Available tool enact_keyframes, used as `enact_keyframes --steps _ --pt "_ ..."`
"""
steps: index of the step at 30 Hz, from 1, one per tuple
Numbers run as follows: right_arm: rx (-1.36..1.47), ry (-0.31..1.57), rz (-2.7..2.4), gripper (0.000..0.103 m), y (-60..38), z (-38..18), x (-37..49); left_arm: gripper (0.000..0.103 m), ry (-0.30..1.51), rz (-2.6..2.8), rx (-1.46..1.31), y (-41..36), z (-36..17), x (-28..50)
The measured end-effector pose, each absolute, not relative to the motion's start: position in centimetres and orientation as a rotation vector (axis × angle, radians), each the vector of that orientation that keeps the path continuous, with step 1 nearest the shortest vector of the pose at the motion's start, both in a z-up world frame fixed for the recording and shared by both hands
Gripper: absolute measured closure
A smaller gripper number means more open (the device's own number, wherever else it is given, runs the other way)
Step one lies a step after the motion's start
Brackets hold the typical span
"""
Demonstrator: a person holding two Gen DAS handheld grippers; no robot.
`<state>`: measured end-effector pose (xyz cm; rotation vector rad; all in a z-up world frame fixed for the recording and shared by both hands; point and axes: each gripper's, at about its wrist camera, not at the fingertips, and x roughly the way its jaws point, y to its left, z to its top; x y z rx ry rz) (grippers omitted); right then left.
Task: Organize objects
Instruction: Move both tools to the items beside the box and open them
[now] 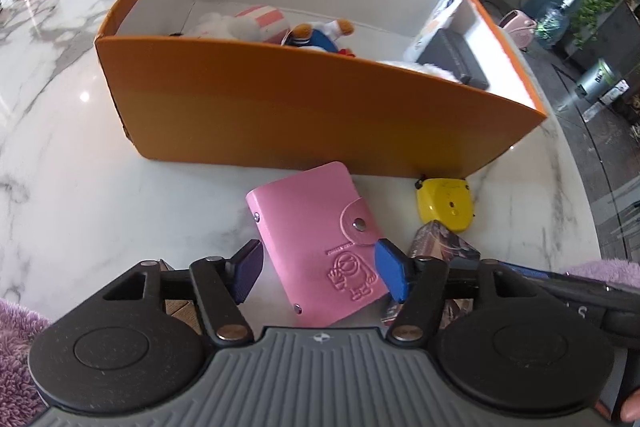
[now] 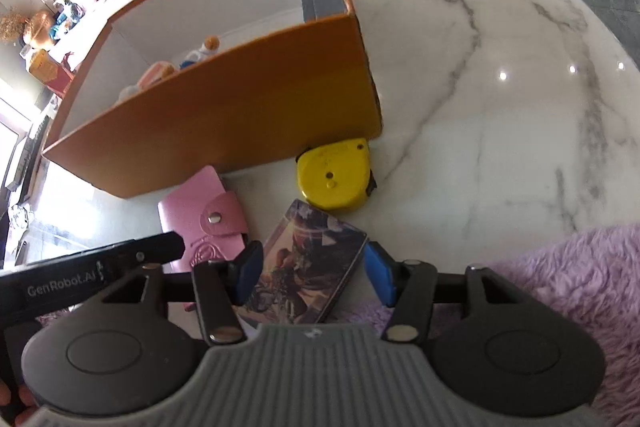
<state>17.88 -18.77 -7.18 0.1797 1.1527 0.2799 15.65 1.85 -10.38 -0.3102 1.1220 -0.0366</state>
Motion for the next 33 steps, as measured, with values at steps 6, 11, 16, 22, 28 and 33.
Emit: enact_keyframes --steps 6,11,16,22,28,33 --pt "0.145 1.221 0.274 0.04 -18.0 -8.5 18.7 0.03 1.182 0.003 -0.322 1.9 -11.7 15.9" --pt "0.2 1.265 0.29 0.037 -18.2 -9.6 19.5 0.029 1.191 0.031 -0.309 1.8 -11.8 16.4" --pt "0.214 1.254 0.292 0.037 -18.2 -9.7 19.6 0.029 1.21 0.05 -0.284 1.6 -11.8 16.9" --pt "0.257 1.198 0.304 0.058 -19.1 -9.1 19.0 0.027 1.226 0.046 -0.232 0.8 -12.0 16.9" --pt "0.297 1.13 0.327 0.073 -19.8 -7.8 18.3 0.035 1.237 0.03 -0.211 0.9 -12.0 17.1" --pt "0.217 1.045 0.324 0.077 -18.6 -6.0 17.8 0.056 1.244 0.034 -0.228 1.9 -11.8 17.1"
